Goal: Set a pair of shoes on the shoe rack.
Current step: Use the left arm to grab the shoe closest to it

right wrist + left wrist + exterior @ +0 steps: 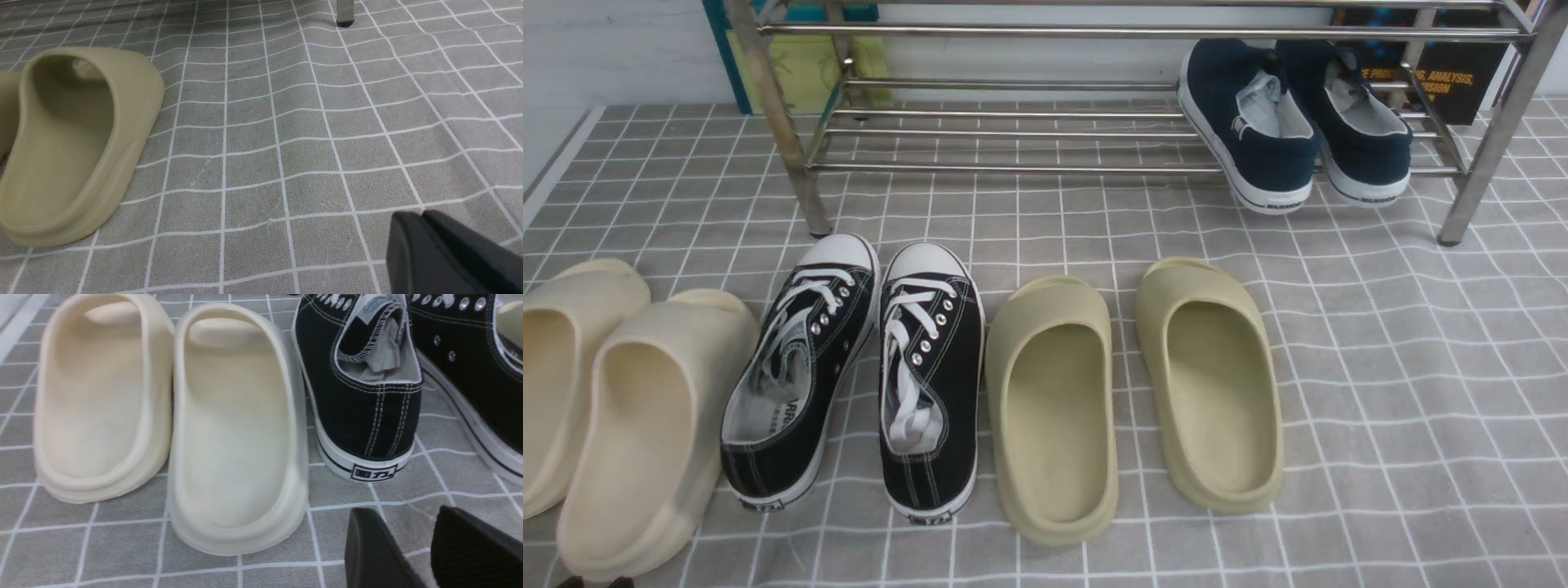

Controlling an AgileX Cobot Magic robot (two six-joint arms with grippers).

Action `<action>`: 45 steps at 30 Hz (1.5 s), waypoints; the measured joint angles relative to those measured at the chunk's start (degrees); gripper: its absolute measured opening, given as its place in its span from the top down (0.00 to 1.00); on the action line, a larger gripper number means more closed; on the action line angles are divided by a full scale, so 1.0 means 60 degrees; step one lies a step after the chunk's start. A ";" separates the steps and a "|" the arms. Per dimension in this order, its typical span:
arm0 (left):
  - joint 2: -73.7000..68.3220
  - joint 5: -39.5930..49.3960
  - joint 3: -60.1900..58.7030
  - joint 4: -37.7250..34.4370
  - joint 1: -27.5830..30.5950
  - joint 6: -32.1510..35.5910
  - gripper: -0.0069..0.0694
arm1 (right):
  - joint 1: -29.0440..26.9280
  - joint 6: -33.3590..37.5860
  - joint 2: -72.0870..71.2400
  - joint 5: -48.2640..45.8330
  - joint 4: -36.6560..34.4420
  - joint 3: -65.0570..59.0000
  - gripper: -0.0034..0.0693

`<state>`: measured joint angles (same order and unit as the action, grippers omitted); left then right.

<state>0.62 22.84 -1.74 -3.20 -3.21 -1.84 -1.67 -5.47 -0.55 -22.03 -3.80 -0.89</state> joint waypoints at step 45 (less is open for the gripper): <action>0.0000 -0.0598 0.0000 -0.0219 0.0000 0.0000 0.60 | 0.0000 0.0000 0.0000 0.0000 0.0000 0.0000 0.80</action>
<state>0.62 19.25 -1.74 -4.52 -3.21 -1.84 -1.67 -5.47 -0.55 -22.03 -3.80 -0.89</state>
